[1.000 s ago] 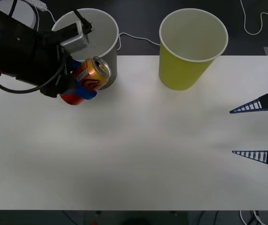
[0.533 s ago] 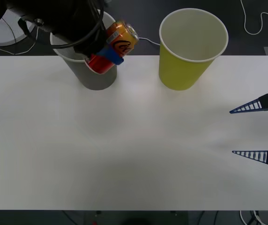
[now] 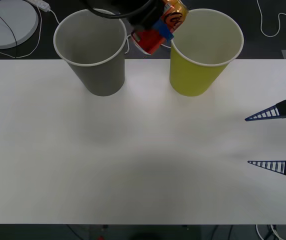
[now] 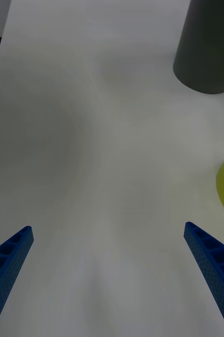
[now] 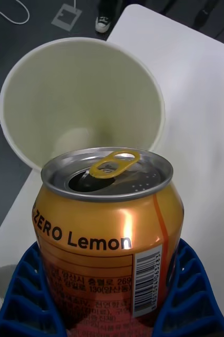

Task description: Put the can into the green bin and the plastic bottle into the gray bin

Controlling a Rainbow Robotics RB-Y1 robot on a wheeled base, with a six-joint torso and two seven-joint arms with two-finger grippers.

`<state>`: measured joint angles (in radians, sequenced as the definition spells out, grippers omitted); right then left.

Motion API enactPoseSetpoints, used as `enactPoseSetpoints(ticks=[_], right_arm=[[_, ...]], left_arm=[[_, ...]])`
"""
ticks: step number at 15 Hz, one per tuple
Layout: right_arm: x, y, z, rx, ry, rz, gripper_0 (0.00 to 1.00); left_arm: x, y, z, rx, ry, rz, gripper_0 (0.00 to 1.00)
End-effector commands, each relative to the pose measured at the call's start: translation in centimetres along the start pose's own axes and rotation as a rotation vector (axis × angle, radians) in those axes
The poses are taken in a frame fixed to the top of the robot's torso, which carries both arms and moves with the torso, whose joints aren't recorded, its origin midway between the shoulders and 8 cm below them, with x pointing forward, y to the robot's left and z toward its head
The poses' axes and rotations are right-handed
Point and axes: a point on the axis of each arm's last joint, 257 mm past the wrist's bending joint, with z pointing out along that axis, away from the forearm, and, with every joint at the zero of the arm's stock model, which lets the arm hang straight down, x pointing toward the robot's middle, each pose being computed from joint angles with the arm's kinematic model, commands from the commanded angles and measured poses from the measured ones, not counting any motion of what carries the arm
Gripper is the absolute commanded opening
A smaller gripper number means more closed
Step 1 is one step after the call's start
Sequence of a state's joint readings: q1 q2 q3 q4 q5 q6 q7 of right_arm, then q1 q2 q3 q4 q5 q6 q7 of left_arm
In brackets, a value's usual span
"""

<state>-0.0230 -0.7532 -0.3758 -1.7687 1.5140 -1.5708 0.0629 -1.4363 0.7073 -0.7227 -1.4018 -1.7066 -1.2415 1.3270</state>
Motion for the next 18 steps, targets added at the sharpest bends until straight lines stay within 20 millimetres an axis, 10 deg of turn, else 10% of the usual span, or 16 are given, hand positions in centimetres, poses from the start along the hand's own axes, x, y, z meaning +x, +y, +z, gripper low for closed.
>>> enactPoseSetpoints(ticks=[1, 9, 18], right_arm=[[0.0, 0.0, 0.0, 0.0, 0.0, 0.0, 1.0], [0.0, 0.0, 0.0, 0.0, 0.0, 0.0, 1.0], [0.0, 0.0, 0.0, 0.0, 0.0, 0.0, 1.0]], left_arm=[[-2.1, 1.5, 2.0, -0.062, 0.027, 0.009, 0.0], [-9.3, 1.7, 7.7, -0.157, 0.0, -0.023, 0.0], [-14.5, -1.2, 9.8, -0.218, -0.03, 0.048, 0.0]])
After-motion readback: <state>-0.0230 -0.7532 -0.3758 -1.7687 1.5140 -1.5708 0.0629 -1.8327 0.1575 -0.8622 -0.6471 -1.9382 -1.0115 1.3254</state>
